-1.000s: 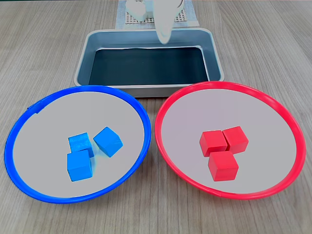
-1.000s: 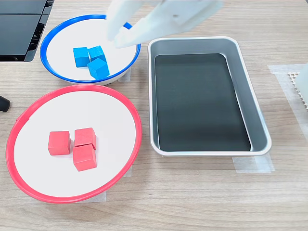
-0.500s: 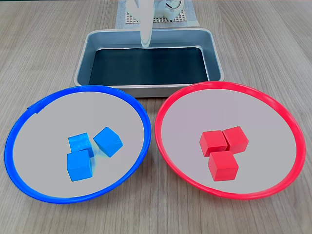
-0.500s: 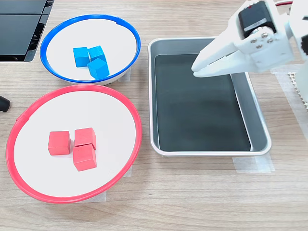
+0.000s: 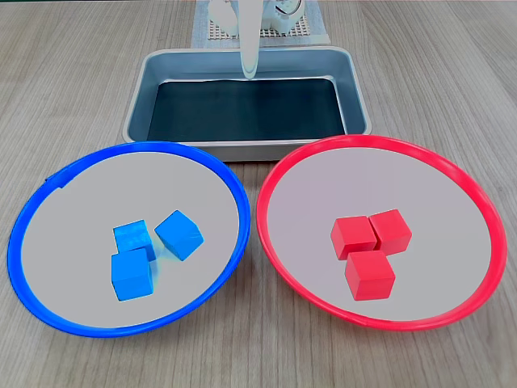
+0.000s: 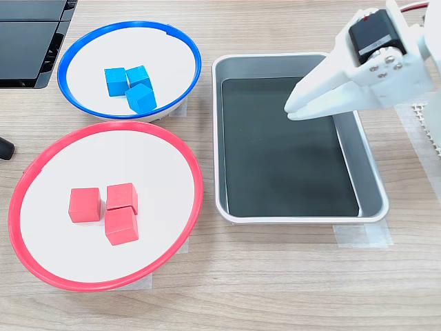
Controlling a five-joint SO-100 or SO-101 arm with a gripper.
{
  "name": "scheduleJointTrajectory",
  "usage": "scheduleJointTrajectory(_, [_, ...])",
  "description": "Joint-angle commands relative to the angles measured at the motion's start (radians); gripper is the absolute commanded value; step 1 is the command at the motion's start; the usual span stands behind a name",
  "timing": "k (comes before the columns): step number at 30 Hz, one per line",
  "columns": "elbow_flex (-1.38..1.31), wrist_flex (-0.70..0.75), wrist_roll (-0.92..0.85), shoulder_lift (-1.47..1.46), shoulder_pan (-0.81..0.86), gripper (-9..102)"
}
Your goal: Move six blocks tray to matching dishes
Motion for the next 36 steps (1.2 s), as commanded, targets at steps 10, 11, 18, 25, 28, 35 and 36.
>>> scheduleJointTrajectory(10, [0.000, 0.005, -0.035, 0.025, -0.020, 0])
scheduleJointTrajectory(11, [0.000, 0.005, -0.032, 0.025, -0.018, 0])
scheduleJointTrajectory(18, [0.000, 0.000, 0.008, 0.025, 0.017, 0])
scheduleJointTrajectory(25, [0.000, 0.005, -0.043, 0.025, -0.026, 0])
scheduleJointTrajectory(28, [0.000, 0.012, -0.091, 0.025, -0.061, 0])
scheduleJointTrajectory(35, [0.002, 0.468, -1.100, 0.021, -0.268, 0])
scheduleJointTrajectory(36, [0.002, 0.491, -1.112, 0.021, -0.278, 1])
